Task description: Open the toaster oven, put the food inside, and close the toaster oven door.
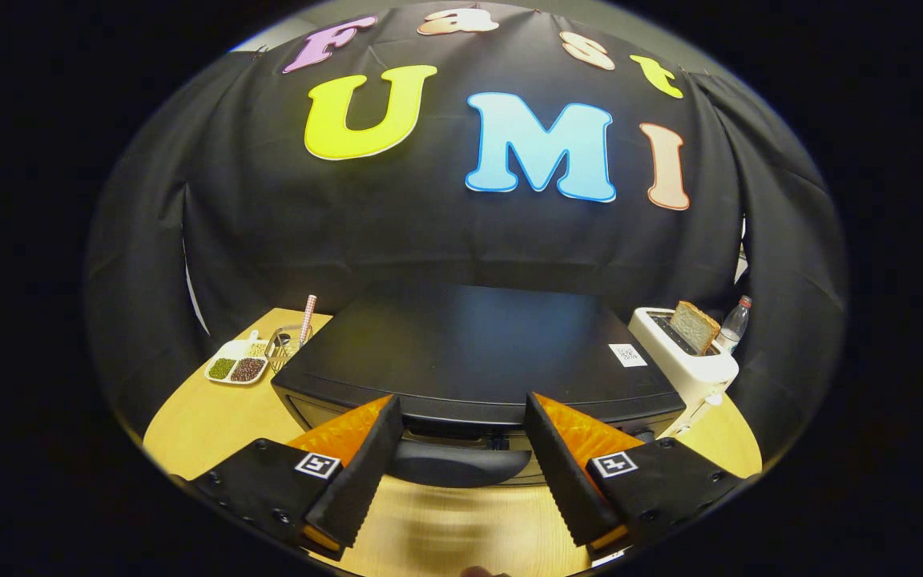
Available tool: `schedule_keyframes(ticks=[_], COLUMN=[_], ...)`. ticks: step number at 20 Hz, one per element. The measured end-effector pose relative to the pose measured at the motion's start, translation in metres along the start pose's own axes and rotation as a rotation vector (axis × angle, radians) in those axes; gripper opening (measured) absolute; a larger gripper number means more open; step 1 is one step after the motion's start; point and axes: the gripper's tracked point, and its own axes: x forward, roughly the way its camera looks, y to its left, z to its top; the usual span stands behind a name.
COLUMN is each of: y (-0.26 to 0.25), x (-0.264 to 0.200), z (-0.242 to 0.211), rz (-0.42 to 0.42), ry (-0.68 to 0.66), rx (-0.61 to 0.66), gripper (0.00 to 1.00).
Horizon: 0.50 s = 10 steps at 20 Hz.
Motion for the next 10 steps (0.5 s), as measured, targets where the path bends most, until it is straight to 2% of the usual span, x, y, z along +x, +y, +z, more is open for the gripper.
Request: schedule_keyframes(ticks=[3,4,10], y=[0.008,0.009,0.009], x=[-0.001,-0.005,-0.002], z=[-0.015,-0.010,-0.010], rz=[0.027,0.033,0.009], ry=[0.051,0.024,0.059], rx=[-0.012,0.018,0.030], gripper=[0.98,0.98,0.97])
